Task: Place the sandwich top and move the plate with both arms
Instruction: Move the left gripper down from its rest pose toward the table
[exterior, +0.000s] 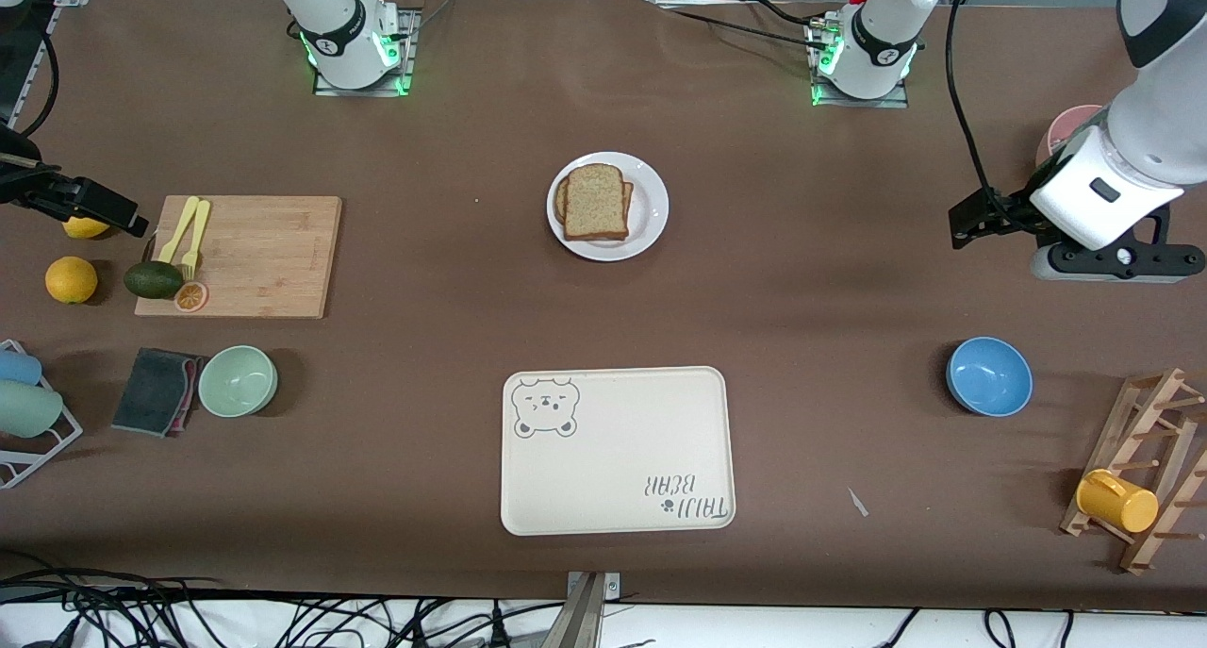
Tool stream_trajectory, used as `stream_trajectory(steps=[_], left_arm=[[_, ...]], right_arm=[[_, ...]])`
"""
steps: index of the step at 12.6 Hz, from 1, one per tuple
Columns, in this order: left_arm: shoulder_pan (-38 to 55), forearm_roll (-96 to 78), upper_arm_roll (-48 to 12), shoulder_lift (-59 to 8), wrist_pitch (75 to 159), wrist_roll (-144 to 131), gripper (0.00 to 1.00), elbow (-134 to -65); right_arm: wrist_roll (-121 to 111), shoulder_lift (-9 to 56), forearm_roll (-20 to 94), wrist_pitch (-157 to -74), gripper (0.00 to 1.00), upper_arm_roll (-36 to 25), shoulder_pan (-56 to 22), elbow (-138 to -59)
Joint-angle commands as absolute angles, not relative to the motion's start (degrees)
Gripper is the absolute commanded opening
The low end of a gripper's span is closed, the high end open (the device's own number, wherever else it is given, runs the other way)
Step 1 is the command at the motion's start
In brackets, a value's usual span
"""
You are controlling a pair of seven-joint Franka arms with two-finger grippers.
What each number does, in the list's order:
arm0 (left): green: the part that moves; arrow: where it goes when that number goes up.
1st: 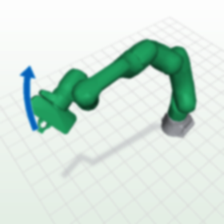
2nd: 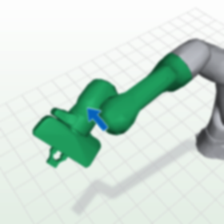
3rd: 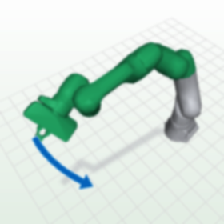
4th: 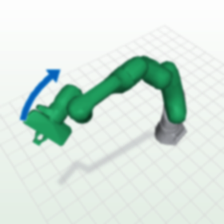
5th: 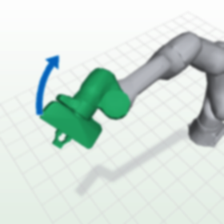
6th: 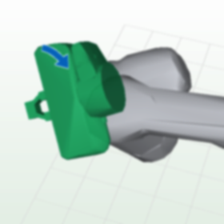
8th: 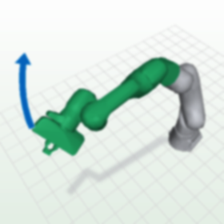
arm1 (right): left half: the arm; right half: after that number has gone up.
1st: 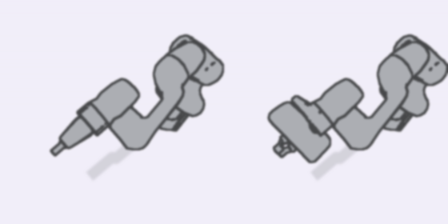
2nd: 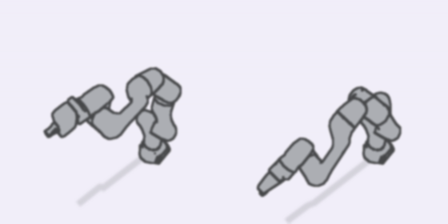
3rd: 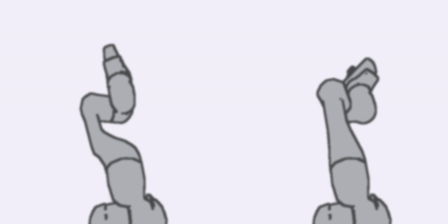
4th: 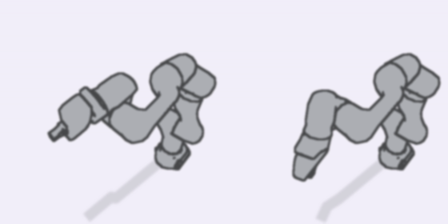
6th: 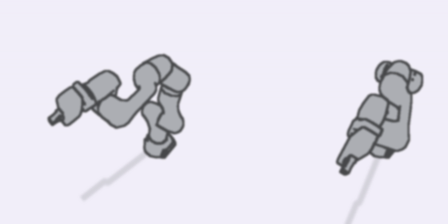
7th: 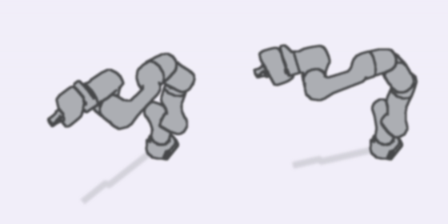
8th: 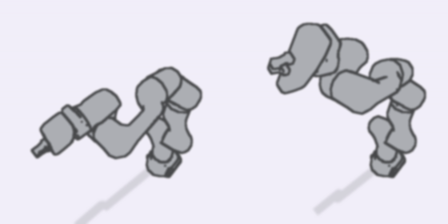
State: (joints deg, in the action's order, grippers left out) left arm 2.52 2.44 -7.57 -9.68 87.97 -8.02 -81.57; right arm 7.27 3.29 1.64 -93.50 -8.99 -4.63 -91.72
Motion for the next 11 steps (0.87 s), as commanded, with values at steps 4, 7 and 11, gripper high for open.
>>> stream_trajectory(steps=[4, 7, 11], left_arm=[[3.2, 1.7, -7.2, -10.5, 87.7, -8.8, 1.0, -79.5], [3.0, 1.8, -7.1, -10.5, 87.7, -8.8, 1.0, -79.5], [2.1, 2.2, -6.7, -11.2, 87.7, -8.9, 1.0, -79.8]], right_arm=[[7.2, 3.1, -0.1, -92.5, 1.0, -9.0, -5.1, -91.3], [7.3, 3.2, -0.1, -92.6, 1.0, -9.0, -5.4, -91.3], [7.6, 3.4, -0.1, -93.1, 1.0, -8.9, -6.1, -90.9]])
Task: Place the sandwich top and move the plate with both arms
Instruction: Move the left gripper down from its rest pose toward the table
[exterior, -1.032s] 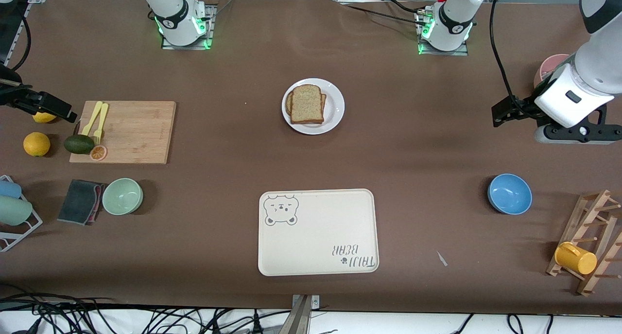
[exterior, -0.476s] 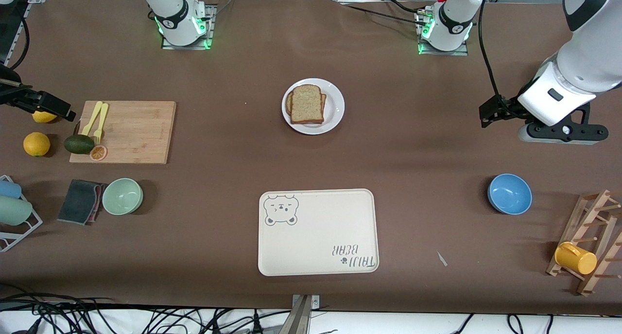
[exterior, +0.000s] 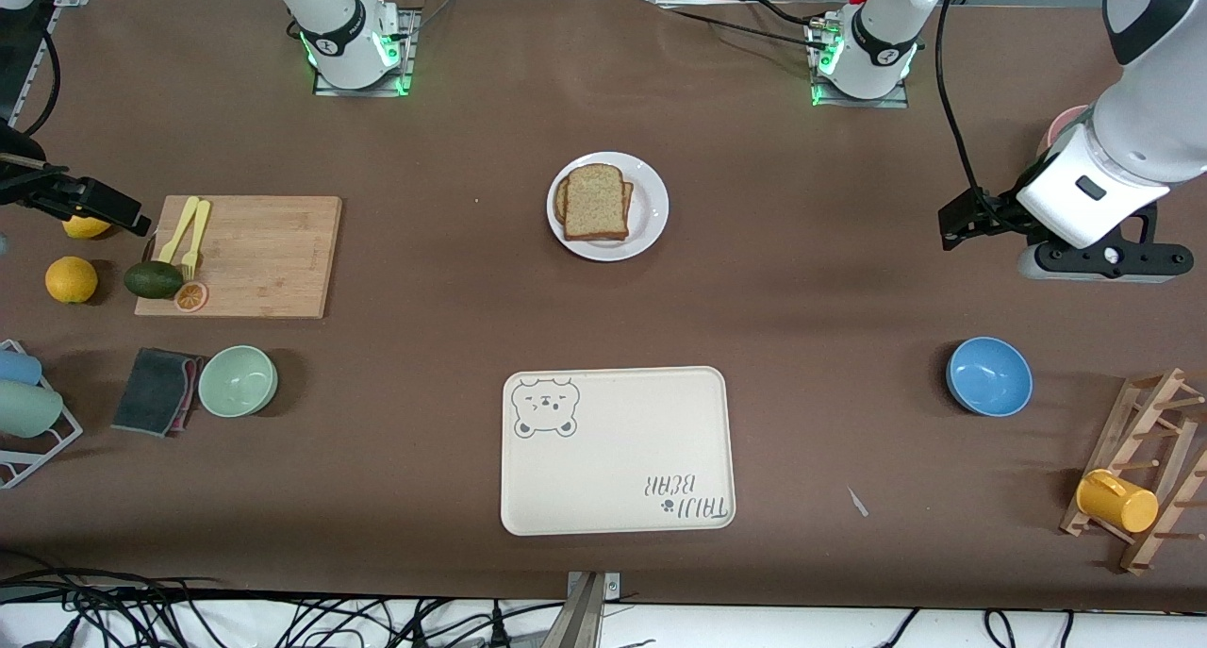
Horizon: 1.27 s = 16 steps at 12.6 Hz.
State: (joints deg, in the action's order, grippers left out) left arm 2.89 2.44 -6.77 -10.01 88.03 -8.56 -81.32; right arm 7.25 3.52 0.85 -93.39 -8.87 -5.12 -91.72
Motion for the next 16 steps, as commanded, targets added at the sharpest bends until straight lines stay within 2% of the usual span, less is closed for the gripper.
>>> stream_trajectory(steps=[1, 6, 12, 16], left_arm=[[1.2, 2.0, -6.7, -11.4, 87.7, -9.1, 1.0, -79.8], [-1.8, 1.3, -6.8, -13.3, 87.0, -23.3, 1.0, -80.7], [-1.1, 0.9, -7.8, -13.4, 86.5, -23.1, 1.0, -81.4], [-4.9, -13.5, -8.5, -13.5, 90.3, -19.0, 1.0, -88.6]], right_arm=[[7.6, 3.3, -0.1, -93.1, 1.0, -9.0, -6.2, -90.9], [7.2, 3.6, -0.1, -93.2, 1.0, -9.1, -6.2, -91.0], [7.5, 3.9, 0.0, -93.2, 1.0, -9.1, -6.2, -91.1], [7.3, 3.3, 0.0, -92.4, 1.0, -9.4, -6.1, -91.2]])
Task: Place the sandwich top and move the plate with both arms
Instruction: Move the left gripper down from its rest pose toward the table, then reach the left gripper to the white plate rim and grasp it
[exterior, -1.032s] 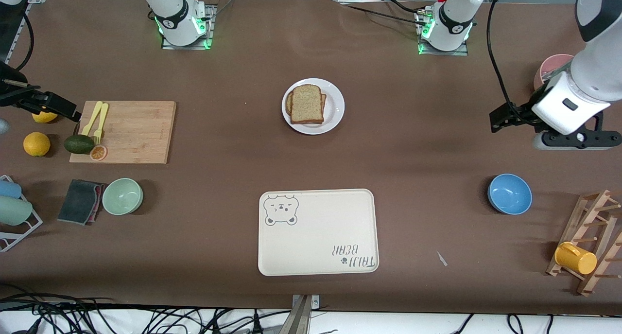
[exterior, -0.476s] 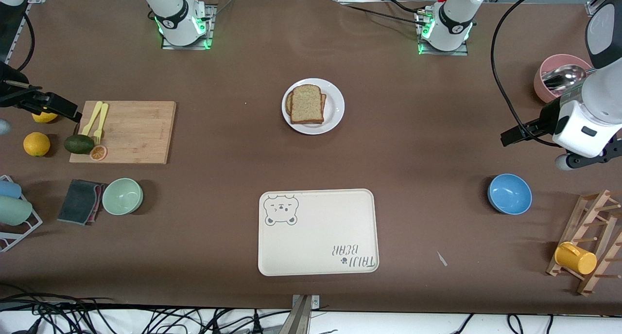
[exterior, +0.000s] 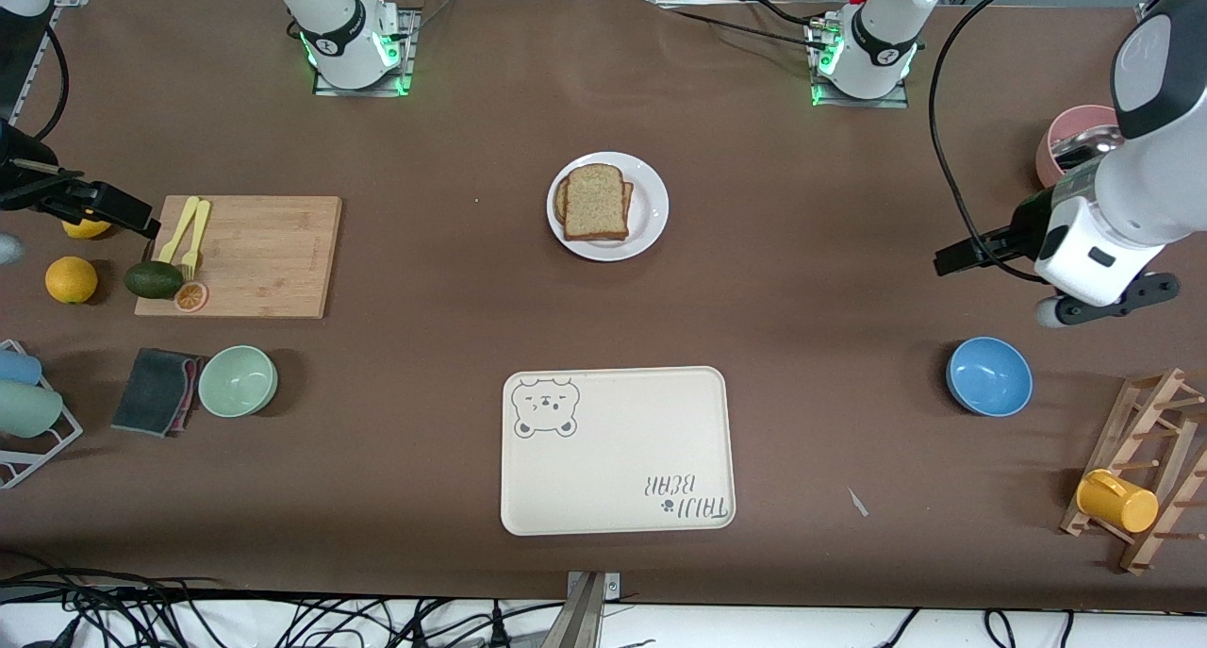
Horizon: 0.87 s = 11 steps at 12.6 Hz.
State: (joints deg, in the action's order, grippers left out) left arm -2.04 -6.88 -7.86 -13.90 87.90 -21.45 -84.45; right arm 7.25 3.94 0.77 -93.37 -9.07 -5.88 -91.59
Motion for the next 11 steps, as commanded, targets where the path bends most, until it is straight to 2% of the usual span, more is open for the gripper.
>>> stream_trajectory(steps=[1, 4, 6, 9, 11], left_arm=[[-6.0, -20.0, -8.6, -13.0, 92.6, -19.9, 1.0, -91.4], [-5.9, -23.4, -10.2, -9.9, 98.9, -20.8, 1.0, -95.5], [-6.0, -23.4, -10.3, -8.4, 99.1, -20.0, 1.0, -97.0], [-5.4, -24.3, -12.6, -4.9, 108.9, -9.9, 1.0, -109.6], [-5.4, -28.2, -13.8, -4.9, 111.2, -8.3, 1.0, -113.8]], right_arm=[[7.3, 3.0, 0.0, -91.5, 1.0, -9.5, -6.1, -91.0], [8.0, 2.8, -0.1, -91.2, 1.0, -9.1, -6.2, -91.0], [8.0, 2.8, -0.1, -91.2, 1.0, -9.0, -6.2, -91.1], [8.3, 2.8, -0.2, -90.4, 1.0, -9.0, -6.2, -91.1], [10.8, 2.8, -0.2, -90.4, 1.0, -9.0, -6.2, -91.2]])
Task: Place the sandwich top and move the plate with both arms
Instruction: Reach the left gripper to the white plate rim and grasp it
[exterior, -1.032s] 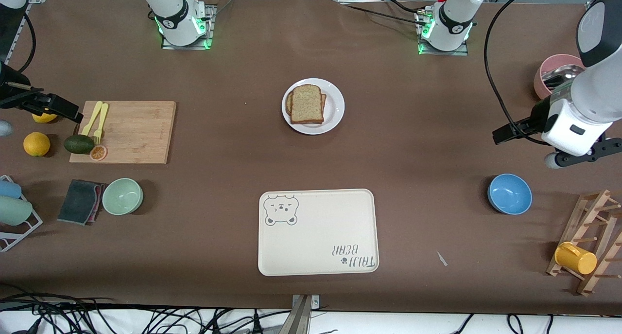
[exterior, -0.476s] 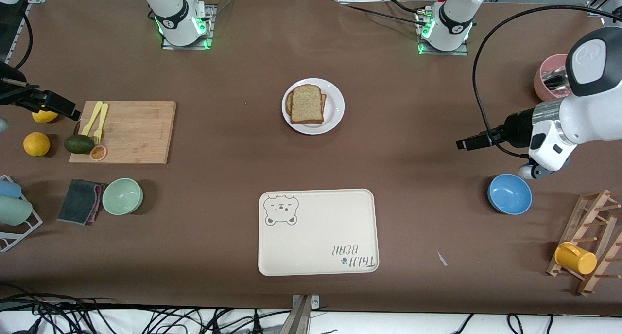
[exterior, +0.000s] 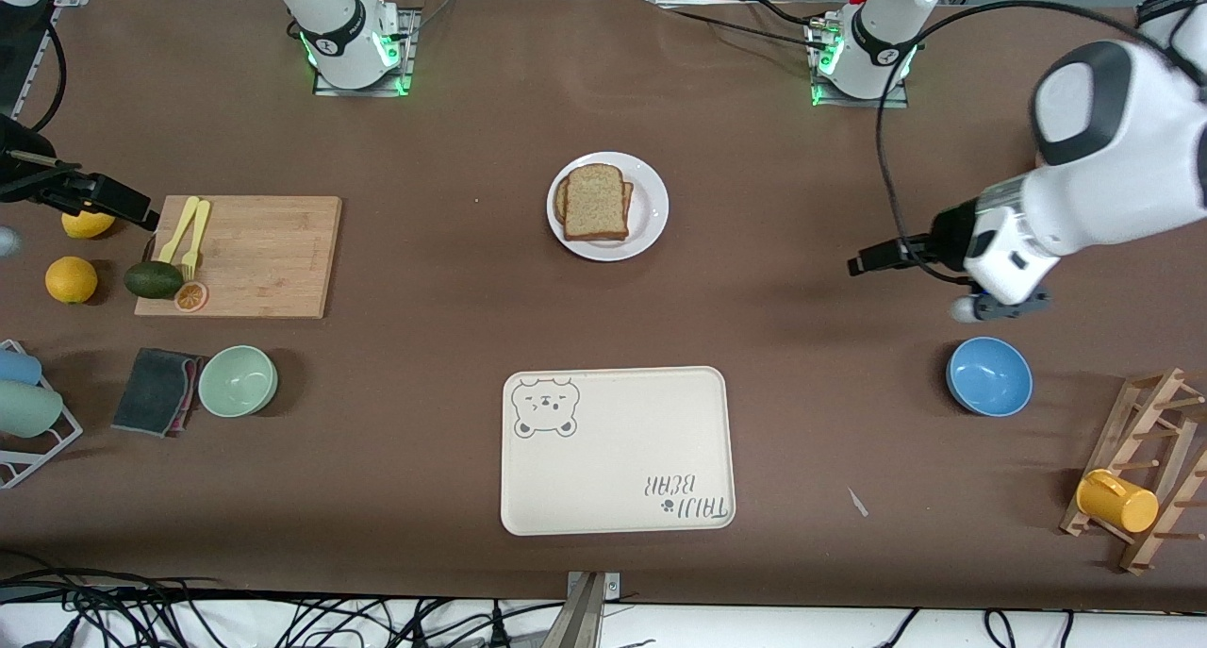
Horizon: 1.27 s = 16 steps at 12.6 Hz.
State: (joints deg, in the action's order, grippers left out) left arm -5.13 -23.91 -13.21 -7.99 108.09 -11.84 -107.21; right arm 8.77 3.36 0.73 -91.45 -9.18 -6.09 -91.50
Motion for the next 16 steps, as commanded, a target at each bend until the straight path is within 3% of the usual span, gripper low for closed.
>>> stream_trajectory(steps=[1, 8, 12, 16], left_arm=[[-5.4, -33.3, -13.8, -4.9, 112.1, -8.1, 1.0, -116.3], [-3.1, -53.8, -14.8, -6.7, 120.9, 24.4, 0.98, -133.3], [-0.9, -58.9, -20.5, -11.7, 128.7, 25.8, 0.95, -134.9], [-0.5, -68.6, -23.3, -15.3, 129.8, 32.6, 0.93, -135.4]], right_arm=[[10.5, 2.8, -0.2, -90.4, 1.0, -9.1, -6.2, -91.1], [9.5, 2.8, -0.2, -90.0, 1.0, -9.1, -6.2, -91.2], [9.6, 2.8, -0.2, -90.1, 1.0, -9.1, -6.2, -91.2], [9.5, 2.8, -0.2, -89.8, 1.0, -9.1, -6.2, -91.3]])
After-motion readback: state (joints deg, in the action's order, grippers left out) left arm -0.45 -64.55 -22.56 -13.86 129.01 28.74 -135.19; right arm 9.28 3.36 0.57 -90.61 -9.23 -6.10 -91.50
